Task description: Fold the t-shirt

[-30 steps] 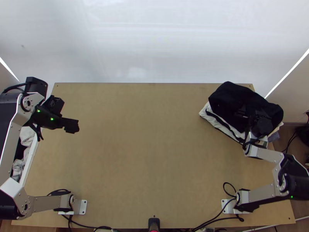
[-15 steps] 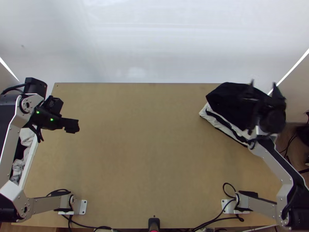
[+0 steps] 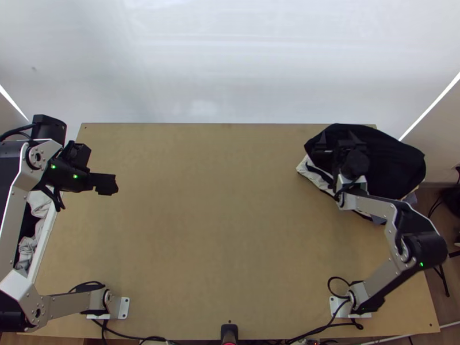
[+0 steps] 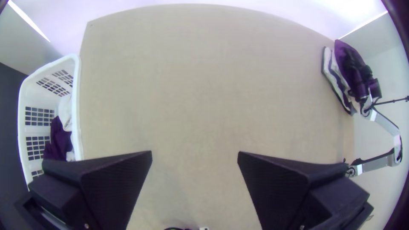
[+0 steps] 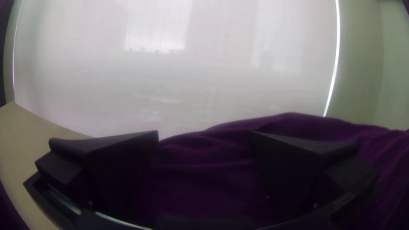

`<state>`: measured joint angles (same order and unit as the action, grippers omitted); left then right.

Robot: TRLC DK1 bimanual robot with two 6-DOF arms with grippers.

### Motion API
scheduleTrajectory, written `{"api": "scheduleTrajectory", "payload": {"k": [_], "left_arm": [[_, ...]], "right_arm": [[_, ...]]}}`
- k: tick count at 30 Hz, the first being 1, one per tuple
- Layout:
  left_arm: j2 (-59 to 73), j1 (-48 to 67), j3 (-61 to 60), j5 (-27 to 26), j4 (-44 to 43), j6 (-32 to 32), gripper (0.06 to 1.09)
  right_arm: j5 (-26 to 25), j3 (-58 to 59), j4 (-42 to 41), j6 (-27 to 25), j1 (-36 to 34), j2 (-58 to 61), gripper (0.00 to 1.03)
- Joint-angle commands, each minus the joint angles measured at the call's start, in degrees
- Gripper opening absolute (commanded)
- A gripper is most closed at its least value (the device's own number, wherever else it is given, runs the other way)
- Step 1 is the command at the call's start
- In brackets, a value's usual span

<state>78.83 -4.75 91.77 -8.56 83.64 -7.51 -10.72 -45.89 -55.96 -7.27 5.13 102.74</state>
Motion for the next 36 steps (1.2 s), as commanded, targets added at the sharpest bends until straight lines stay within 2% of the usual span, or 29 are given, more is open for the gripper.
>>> {"api": "scheduleTrajectory", "payload": {"k": [1,6,10,14,18,23,36], "left_arm": [[-0.8,-0.3,-1.9,-2.3,-1.3,1.9,1.03],[-1.7,-0.4,-3.3,-3.0,-1.5,2.1,1.03],[-2.5,-0.8,-3.4,-3.0,-1.5,2.1,1.03],[-3.4,-1.0,-3.9,-3.0,-1.5,2.1,1.03],[-4.1,-1.0,-4.1,-3.1,-1.5,2.1,1.03],[-4.6,-1.1,-4.4,-3.1,-1.5,2.1,1.03],[-4.4,-0.8,-2.6,-3.3,-1.5,3.1,1.03]], "right_arm": [[-2.4,1.2,-0.8,2.3,0.9,6.1,0.98],[-4.0,1.9,-0.8,3.0,0.6,5.3,0.98],[-4.4,2.4,-0.7,3.0,-0.9,-2.6,0.98],[-5.4,0.5,-0.7,1.9,-7.3,-8.6,0.98],[-5.9,-0.3,-0.8,2.1,-15.8,-5.7,0.98],[-5.9,-0.3,-1.1,3.4,-21.0,-1.5,0.98],[-5.9,3.8,-1.1,5.4,-20.5,2.2,0.98]]}}
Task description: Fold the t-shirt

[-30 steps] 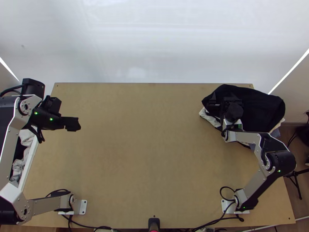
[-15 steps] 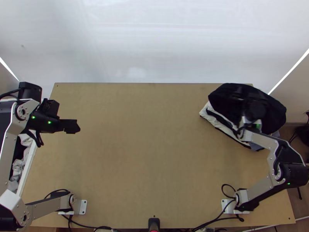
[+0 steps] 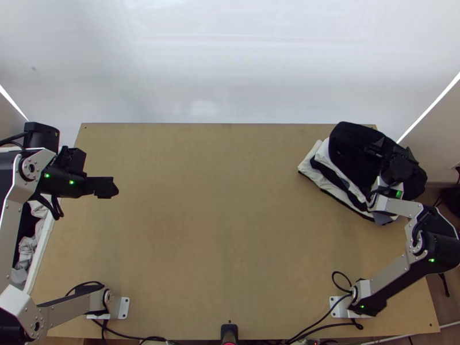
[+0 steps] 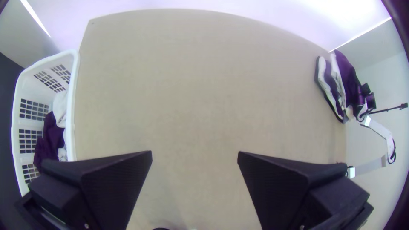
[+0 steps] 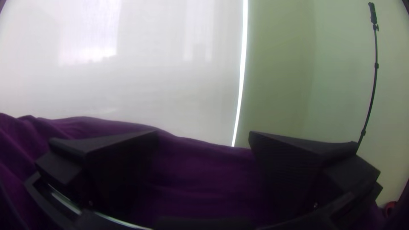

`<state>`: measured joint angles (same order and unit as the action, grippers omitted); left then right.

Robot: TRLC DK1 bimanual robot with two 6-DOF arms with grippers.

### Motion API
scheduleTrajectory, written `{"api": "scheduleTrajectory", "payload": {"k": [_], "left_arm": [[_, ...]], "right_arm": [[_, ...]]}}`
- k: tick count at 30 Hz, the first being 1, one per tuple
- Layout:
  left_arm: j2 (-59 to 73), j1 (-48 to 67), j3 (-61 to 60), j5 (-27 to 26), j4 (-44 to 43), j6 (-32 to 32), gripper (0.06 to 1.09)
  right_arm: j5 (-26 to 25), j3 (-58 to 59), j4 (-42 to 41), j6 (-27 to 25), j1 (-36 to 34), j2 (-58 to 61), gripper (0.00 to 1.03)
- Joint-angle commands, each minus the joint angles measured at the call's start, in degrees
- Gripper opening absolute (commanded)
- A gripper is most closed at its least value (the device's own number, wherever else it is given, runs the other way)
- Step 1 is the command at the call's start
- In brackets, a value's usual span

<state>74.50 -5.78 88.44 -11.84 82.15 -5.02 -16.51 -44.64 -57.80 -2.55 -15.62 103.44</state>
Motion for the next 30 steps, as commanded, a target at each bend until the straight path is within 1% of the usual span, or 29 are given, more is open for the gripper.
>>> {"api": "scheduleTrajectory", "payload": {"k": [1,3,9,16,19,22,24,26,27,30], "left_arm": [[-0.1,0.2,0.8,-0.1,-0.1,0.6,1.03],[-0.1,0.3,0.8,-0.1,-0.1,0.7,1.03],[-0.2,0.4,0.3,-0.7,-0.1,1.2,1.03],[-0.9,0.1,-0.6,-1.3,-0.8,1.8,1.03],[-1.1,-1.3,0.0,-1.8,-3.0,2.6,1.04],[-2.3,-1.4,0.7,-2.3,-7.4,3.0,1.04],[-3.1,-1.4,0.9,-2.5,-11.7,3.0,1.04],[-4.2,-1.7,0.8,-2.5,-16.5,3.4,1.04],[-4.6,-2.0,0.6,-2.5,-18.1,3.9,1.04],[-5.6,-4.1,-0.6,-2.5,-22.3,4.7,1.04]], "right_arm": [[-0.2,3.0,0.8,0.7,0.8,1.5,0.98],[-0.3,3.8,0.8,0.7,1.7,1.4,0.98],[-2.9,5.3,0.8,0.7,4.8,1.4,0.98],[-3.1,5.0,0.8,0.4,5.2,0.6,0.98],[-3.0,3.9,0.8,-1.7,5.1,-5.9,0.98],[-2.6,0.7,1.2,-2.3,5.2,-15.8,0.98],[-1.0,-2.6,1.7,-4.3,6.0,-22.0,0.98],[2.3,-5.7,2.1,-4.6,6.4,-28.4,0.98],[3.1,-7.2,2.7,-4.6,7.2,-31.5,0.98],[3.2,-10.4,2.7,-4.2,9.3,-40.4,0.98]]}}
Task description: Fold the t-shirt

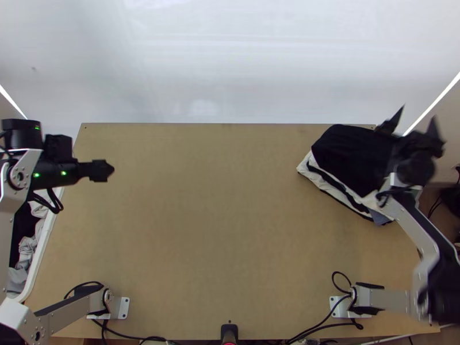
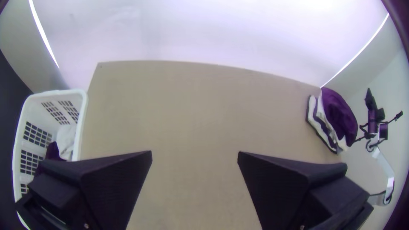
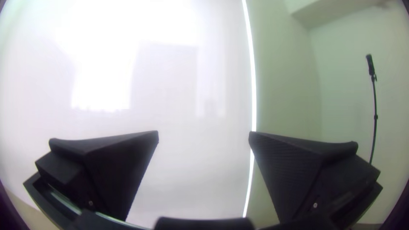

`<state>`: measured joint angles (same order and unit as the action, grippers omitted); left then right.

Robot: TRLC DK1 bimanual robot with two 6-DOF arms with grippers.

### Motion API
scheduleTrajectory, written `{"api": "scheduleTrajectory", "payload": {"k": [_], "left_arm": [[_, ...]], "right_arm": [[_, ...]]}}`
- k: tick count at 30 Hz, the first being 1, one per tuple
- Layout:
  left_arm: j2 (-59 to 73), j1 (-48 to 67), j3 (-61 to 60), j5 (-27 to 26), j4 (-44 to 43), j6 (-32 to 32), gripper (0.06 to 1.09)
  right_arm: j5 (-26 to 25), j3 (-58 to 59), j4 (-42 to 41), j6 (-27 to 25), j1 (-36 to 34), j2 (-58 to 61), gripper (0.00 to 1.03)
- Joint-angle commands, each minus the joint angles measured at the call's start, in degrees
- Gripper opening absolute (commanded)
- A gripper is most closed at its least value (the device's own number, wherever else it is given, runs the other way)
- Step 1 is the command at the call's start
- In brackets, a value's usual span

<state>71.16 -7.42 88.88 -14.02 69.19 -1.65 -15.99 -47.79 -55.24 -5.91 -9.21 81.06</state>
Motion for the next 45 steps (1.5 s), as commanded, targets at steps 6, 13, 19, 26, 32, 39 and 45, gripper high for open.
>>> {"api": "scheduleTrajectory", "payload": {"k": [6,13,19,26,32,39,45], "left_arm": [[-15.3,-7.7,-19.2,-0.3,-35.7,4.2,1.04],[-25.9,-11.0,-32.4,0.1,-46.1,5.8,1.04],[-41.0,-14.1,-43.8,1.5,-61.6,6.0,1.04],[-52.7,-18.3,-53.4,3.2,-66.6,6.3,1.04],[-68.2,-18.9,-70.1,2.9,-74.2,4.6,1.04],[-71.3,-19.7,-80.0,3.4,-73.4,4.2,1.04],[-71.4,-21.8,-85.4,3.8,-72.4,3.2,1.04]], "right_arm": [[12.4,-0.2,0.0,-1.1,6.4,-35.2,0.98],[15.5,19.8,0.0,-0.8,13.5,-53.3,0.98],[15.5,30.9,-0.3,-1.9,18.8,-62.5,0.98],[15.5,40.2,-0.1,-1.9,21.3,-68.5,0.98],[15.7,47.6,3.0,-1.0,22.7,-70.9,0.98],[15.5,47.6,14.9,0.7,23.7,-69.5,0.98],[15.5,47.6,24.7,0.8,23.3,-65.8,0.98]]}}
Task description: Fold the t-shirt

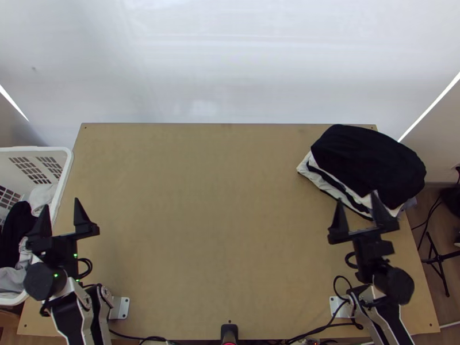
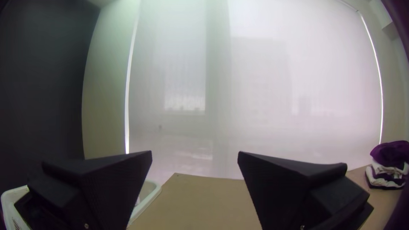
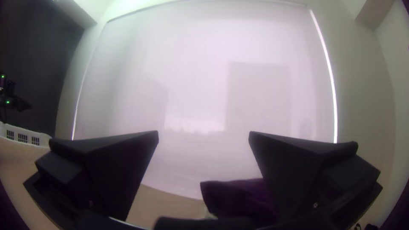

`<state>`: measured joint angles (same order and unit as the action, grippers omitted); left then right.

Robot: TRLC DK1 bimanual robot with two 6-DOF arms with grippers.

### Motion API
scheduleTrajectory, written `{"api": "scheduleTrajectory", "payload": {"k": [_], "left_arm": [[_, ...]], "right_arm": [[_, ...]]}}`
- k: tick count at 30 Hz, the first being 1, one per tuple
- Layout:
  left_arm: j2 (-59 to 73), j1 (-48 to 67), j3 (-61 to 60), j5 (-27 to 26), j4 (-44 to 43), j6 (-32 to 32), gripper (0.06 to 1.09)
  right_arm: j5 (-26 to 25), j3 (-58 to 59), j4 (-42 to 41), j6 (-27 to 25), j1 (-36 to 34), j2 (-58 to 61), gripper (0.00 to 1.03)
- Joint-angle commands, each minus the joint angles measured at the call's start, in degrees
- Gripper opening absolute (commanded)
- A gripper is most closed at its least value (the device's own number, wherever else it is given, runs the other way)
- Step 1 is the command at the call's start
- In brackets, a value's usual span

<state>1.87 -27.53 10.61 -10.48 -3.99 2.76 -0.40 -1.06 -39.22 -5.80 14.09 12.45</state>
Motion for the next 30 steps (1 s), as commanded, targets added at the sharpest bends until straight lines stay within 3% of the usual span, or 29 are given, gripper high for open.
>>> {"api": "scheduleTrajectory", "payload": {"k": [1,5,9,14,16,30], "left_arm": [[-2.0,-1.8,-7.2,0.3,2.1,-2.3,1.04],[-2.0,-3.4,-9.6,0.4,2.8,-3.0,1.04],[-1.7,-3.3,-9.8,0.6,2.8,-2.2,1.04],[-1.9,-3.3,-9.8,0.7,2.8,-2.7,1.04],[-1.8,-3.4,-9.8,0.7,2.8,-2.9,1.04],[-1.9,-3.3,-9.8,0.7,2.8,-2.9,1.04]], "right_arm": [[-0.1,0.9,9.0,0.8,-0.4,4.2,0.98],[-0.1,0.9,9.8,0.7,-1.0,10.7,0.98],[-0.1,0.9,15.7,0.7,-1.5,10.4,0.98],[-0.1,0.9,36.5,0.7,-1.4,-3.2,0.98],[0.0,0.5,40.1,0.6,-1.3,-12.3,0.98],[-0.1,0.5,39.8,0.3,-1.3,-12.4,0.98]]}}
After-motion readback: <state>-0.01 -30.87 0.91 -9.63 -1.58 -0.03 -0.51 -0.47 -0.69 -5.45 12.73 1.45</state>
